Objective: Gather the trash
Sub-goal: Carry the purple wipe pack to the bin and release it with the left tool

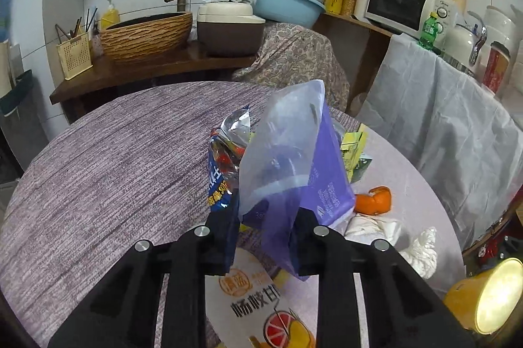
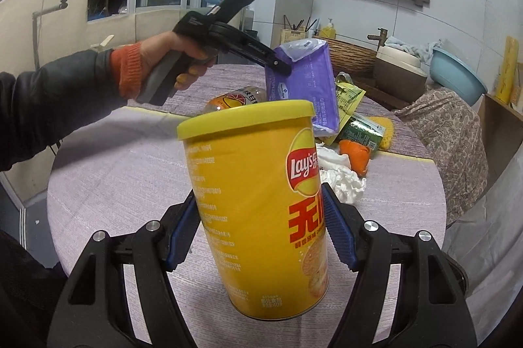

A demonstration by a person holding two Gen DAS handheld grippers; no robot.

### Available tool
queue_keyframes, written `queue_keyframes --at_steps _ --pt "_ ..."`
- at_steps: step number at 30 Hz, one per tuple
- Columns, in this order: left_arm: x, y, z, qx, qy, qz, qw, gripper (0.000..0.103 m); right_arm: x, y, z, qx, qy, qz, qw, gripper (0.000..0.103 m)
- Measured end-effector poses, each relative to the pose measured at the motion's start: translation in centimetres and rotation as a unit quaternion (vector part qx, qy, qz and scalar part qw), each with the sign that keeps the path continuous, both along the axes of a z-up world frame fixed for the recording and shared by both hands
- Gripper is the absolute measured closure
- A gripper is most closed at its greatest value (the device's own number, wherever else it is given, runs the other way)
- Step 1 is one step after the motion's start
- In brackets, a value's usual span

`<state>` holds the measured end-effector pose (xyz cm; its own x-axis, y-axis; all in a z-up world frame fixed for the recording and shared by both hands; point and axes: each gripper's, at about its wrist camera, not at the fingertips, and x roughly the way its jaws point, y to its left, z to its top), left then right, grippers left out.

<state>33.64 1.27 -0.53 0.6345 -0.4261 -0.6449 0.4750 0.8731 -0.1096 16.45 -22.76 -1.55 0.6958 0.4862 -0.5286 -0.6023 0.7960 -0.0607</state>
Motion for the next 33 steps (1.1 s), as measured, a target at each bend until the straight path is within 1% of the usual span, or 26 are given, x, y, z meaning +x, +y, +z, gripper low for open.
queue_keyframes --at_steps 4,5,8,11,14,16,20,23,26,29,31,32,33 --pt "-1.3 0.5 0.7 -0.009 -0.015 0.008 0.9998 0.082 -0.2 0.1 0.0 0.015 -0.004 -0.007 1.0 0.033" --pt "-1.8 0.7 1.1 -0.018 -0.019 0.01 0.9996 0.087 -0.3 0.0 -0.1 0.021 -0.005 -0.009 1.0 0.033" --pt "-3.4 1.4 2.3 -0.039 -0.035 0.017 0.9985 0.088 -0.7 -0.1 0.0 0.041 -0.005 -0.012 0.999 0.033" --pt "-5.3 1.5 3.7 -0.047 -0.061 0.02 0.9968 0.088 -1.2 -0.3 0.0 0.056 -0.006 -0.015 0.998 0.033" --pt "-7.0 0.9 4.7 -0.06 -0.069 0.01 0.9958 0.089 -1.5 -0.8 -0.2 0.072 -0.003 -0.019 0.997 0.033" --pt "-8.2 -0.3 5.3 -0.061 -0.076 -0.01 0.9952 0.089 -1.9 -1.5 -0.2 0.09 -0.006 -0.025 0.996 0.033" --pt "-9.6 -5.0 6.1 -0.048 -0.083 -0.065 0.9933 0.089 -2.9 -3.8 0.2 0.118 -0.02 -0.055 0.991 0.033" --pt "-9.8 -10.7 5.9 -0.034 -0.077 -0.114 0.99 0.089 -4.0 -6.9 0.9 0.127 -0.039 -0.096 0.987 0.033" --pt "-9.7 -17.1 5.0 -0.011 -0.06 -0.159 0.9854 0.089 -5.2 -11.3 1.6 0.123 -0.063 -0.158 0.978 0.033" --pt "-9.2 -24.2 3.3 0.009 -0.026 -0.197 0.98 0.089 -5.8 -16.3 1.8 0.104 -0.078 -0.24 0.962 0.033" --pt "-9.3 -28.4 2.1 0.033 -0.028 -0.211 0.9765 0.089 -6.3 -19.5 1.6 0.093 -0.084 -0.288 0.949 0.033" --pt "-9.3 -30.3 1.4 0.044 -0.022 -0.216 0.9752 0.089 -6.5 -21.1 1.4 0.089 -0.085 -0.309 0.943 0.033" --pt "-9.0 -32.3 0.5 0.053 -0.007 -0.221 0.9738 0.089 -6.6 -22.4 1.2 0.083 -0.086 -0.328 0.937 0.033"
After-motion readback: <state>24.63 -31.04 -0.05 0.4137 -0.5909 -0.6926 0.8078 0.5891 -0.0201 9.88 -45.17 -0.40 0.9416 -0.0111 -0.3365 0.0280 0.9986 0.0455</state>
